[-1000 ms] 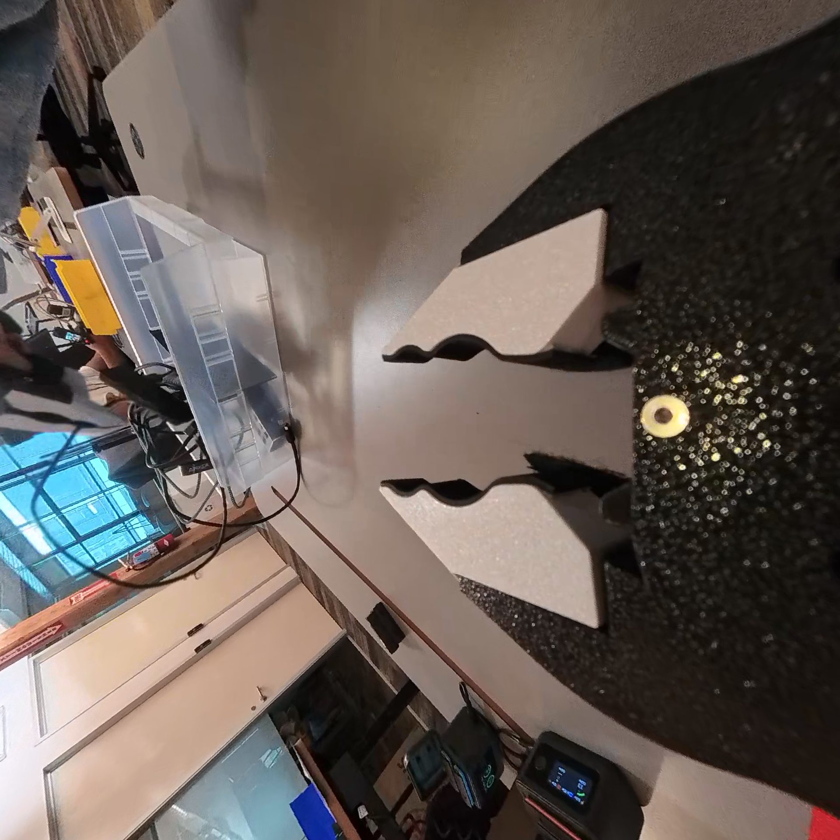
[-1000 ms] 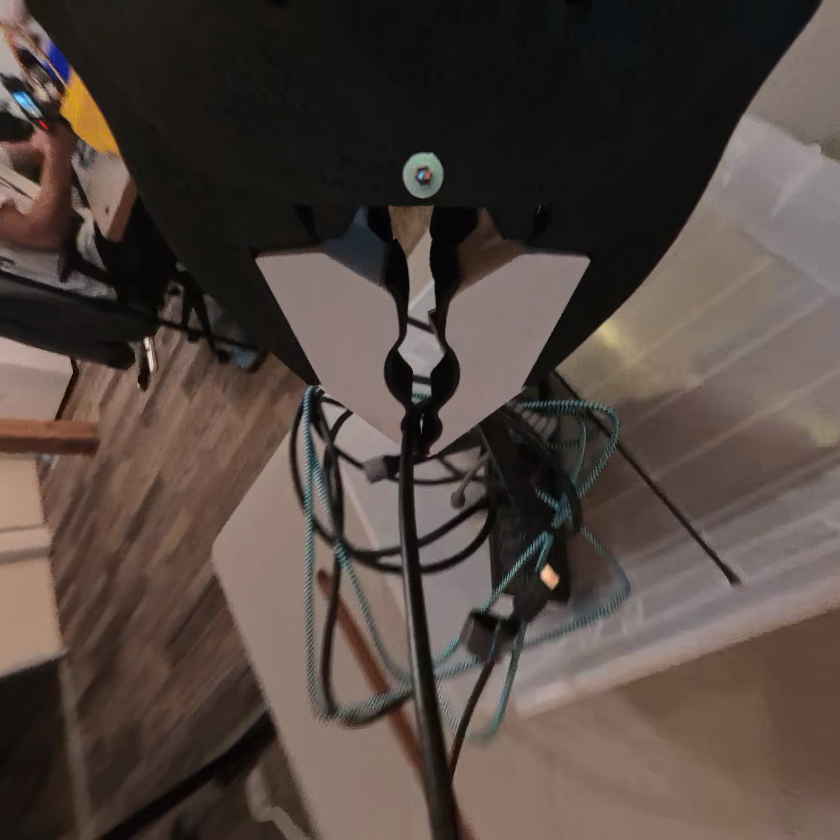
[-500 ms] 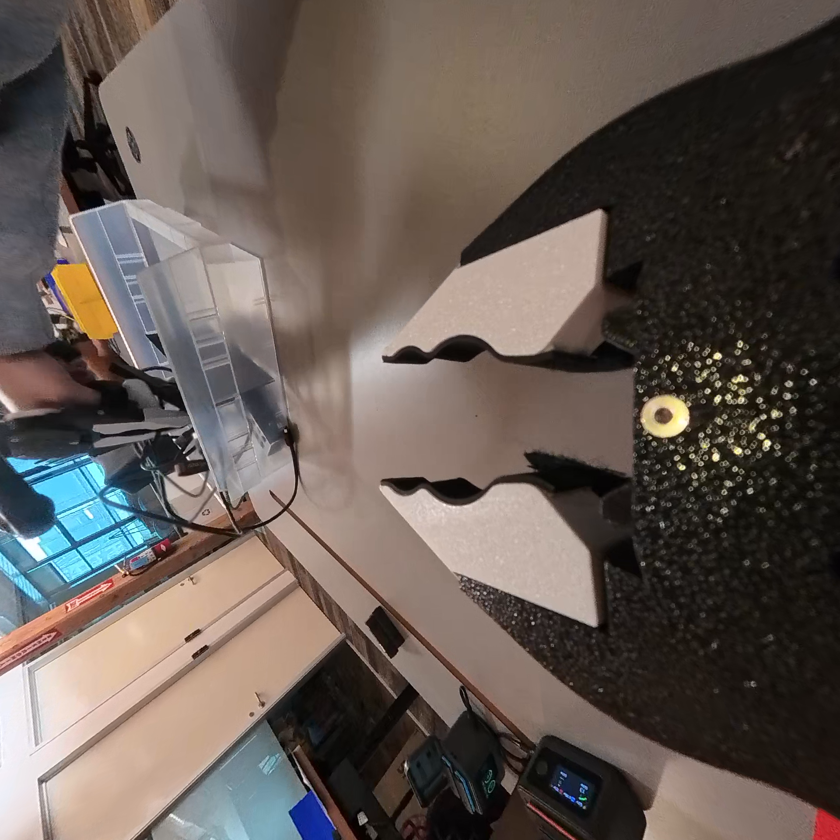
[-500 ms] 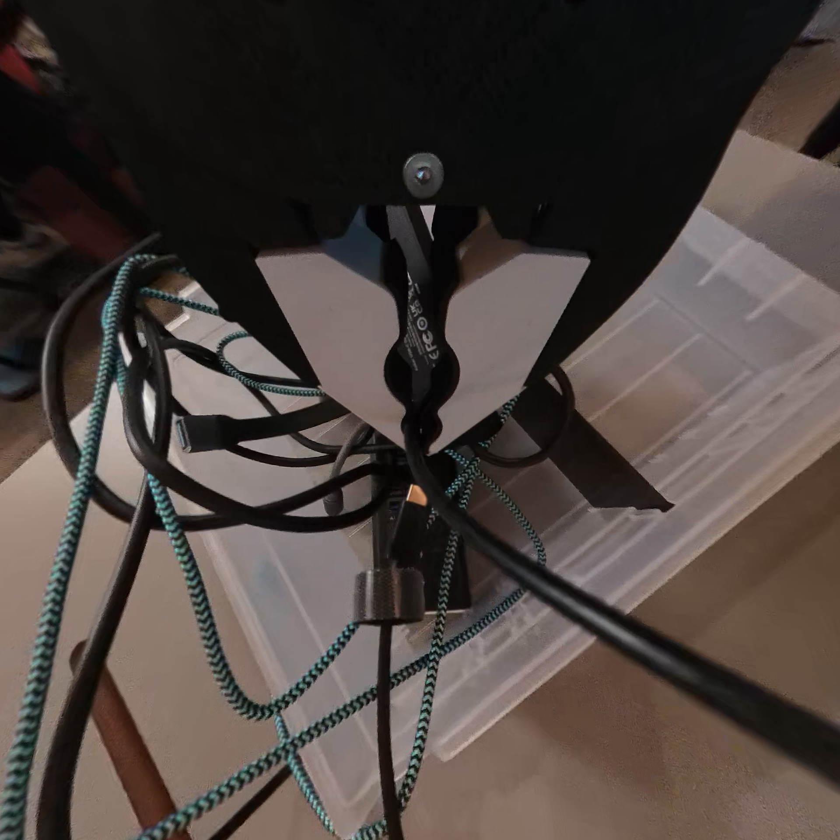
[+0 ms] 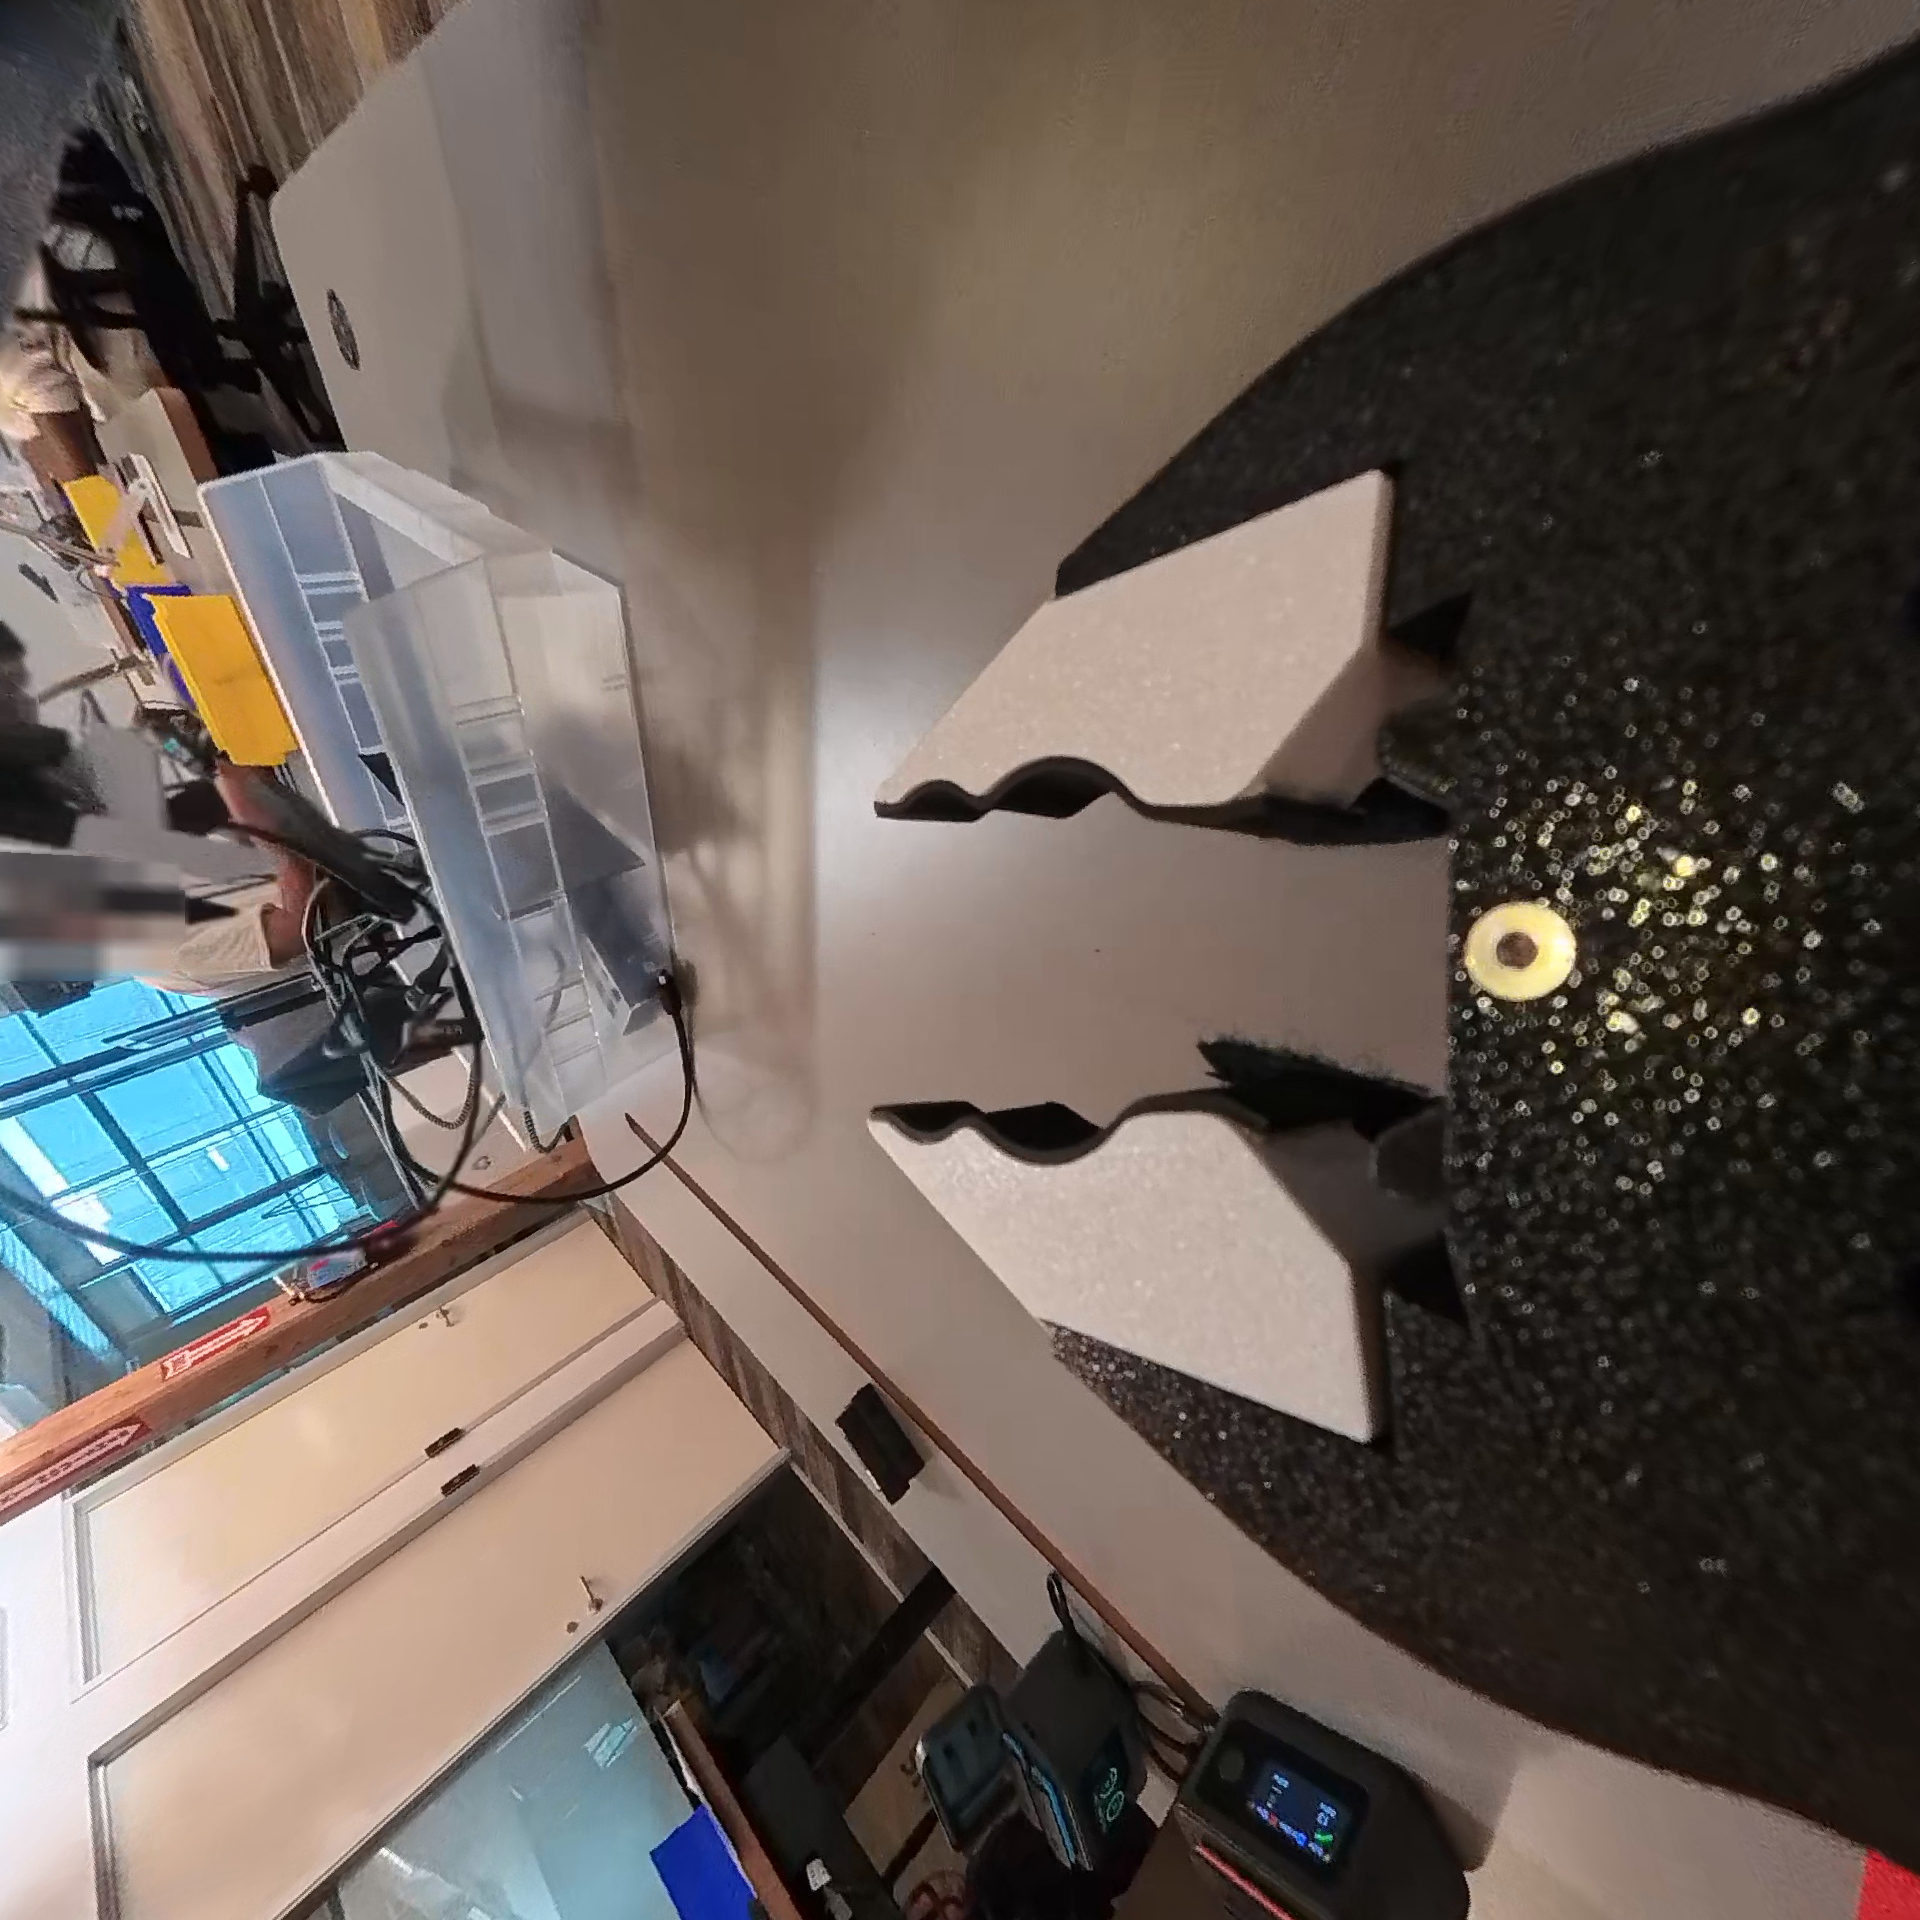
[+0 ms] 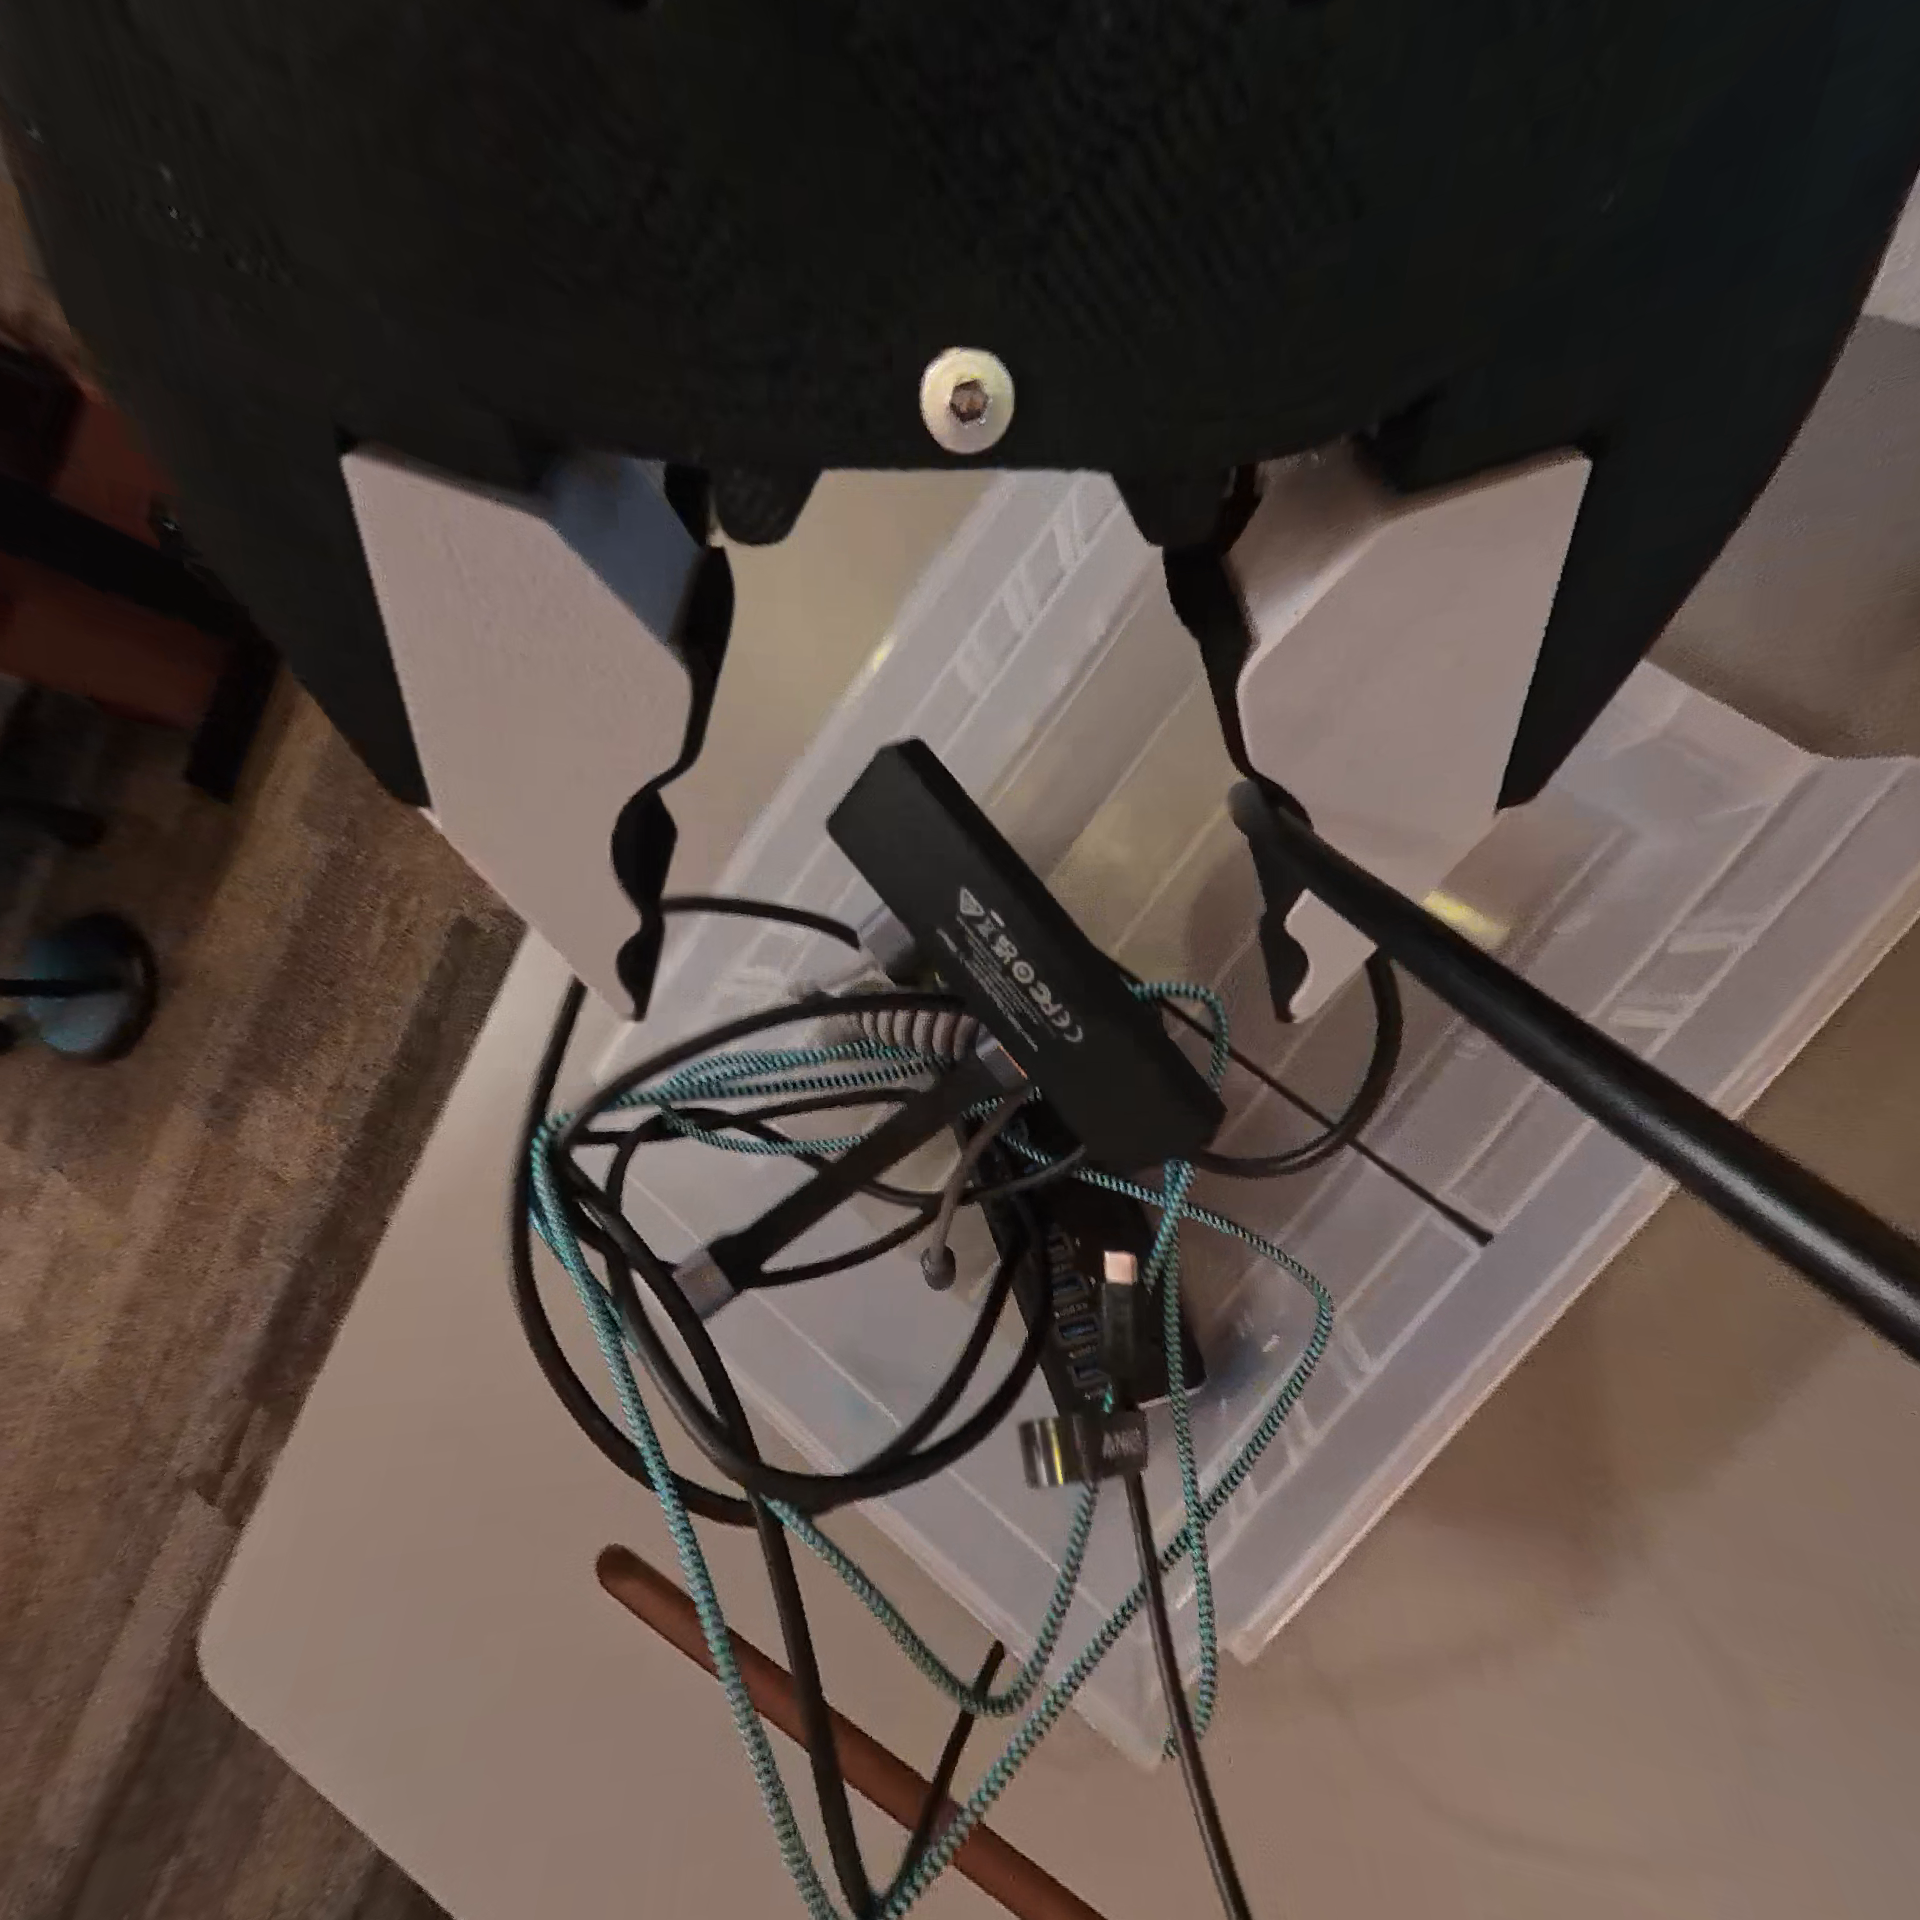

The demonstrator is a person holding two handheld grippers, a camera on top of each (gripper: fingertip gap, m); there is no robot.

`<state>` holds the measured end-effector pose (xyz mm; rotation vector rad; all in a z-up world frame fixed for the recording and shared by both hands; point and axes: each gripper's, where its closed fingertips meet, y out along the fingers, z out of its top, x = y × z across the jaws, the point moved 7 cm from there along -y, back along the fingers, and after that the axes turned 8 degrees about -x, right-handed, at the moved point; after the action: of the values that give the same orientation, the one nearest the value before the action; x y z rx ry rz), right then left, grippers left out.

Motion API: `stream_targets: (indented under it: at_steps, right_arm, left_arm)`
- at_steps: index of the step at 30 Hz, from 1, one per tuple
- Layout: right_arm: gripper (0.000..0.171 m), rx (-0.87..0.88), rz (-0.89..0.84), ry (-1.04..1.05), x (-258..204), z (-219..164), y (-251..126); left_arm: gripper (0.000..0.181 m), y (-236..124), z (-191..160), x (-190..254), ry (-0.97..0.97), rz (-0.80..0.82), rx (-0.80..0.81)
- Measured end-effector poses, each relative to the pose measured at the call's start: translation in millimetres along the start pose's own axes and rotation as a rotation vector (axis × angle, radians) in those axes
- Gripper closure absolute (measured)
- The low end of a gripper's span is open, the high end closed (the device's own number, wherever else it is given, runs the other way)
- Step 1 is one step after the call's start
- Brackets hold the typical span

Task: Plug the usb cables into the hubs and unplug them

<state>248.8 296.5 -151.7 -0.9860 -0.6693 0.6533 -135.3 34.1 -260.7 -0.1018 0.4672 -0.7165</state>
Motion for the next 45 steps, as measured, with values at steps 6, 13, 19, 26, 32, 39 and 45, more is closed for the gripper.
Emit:
stream_targets:
  at_steps: [6, 13, 19, 26, 32, 39, 45]
  right_arm:
    - [0.052, -0.020, -0.092, -0.045, -7, -16, -35]
    - [0.057, 0.215, -0.044, 0.004, -12, -1, -77]
    - [0.062, 0.409, 0.167, 0.163, -6, 9, -96]
    - [0.063, 0.544, 0.098, 0.231, -14, 22, -85]
    - [0.059, 0.887, -0.053, -0.008, -117, 63, -110]
    - [0.052, 1.104, 0.127, -0.212, -278, 103, -44]
    - [0.055, 1.134, -0.067, -0.287, -331, 119, 28]
  left_arm:
    - [0.126, -1, 0, -4, -0.032, 0.008, 0.012]
    - [0.124, -2, 0, -6, -0.055, 0.008, 0.020]
    - [0.124, -3, 0, -10, -0.092, 0.017, 0.036]
    - [0.123, -5, 1, -12, -0.112, 0.026, 0.049]
    - [0.110, -9, 2, -20, -0.153, 0.084, 0.070]
    - [0.077, -20, 1, -43, -0.242, 0.253, 0.075]
    - [0.063, -24, -16, -63, -0.307, 0.393, -0.071]
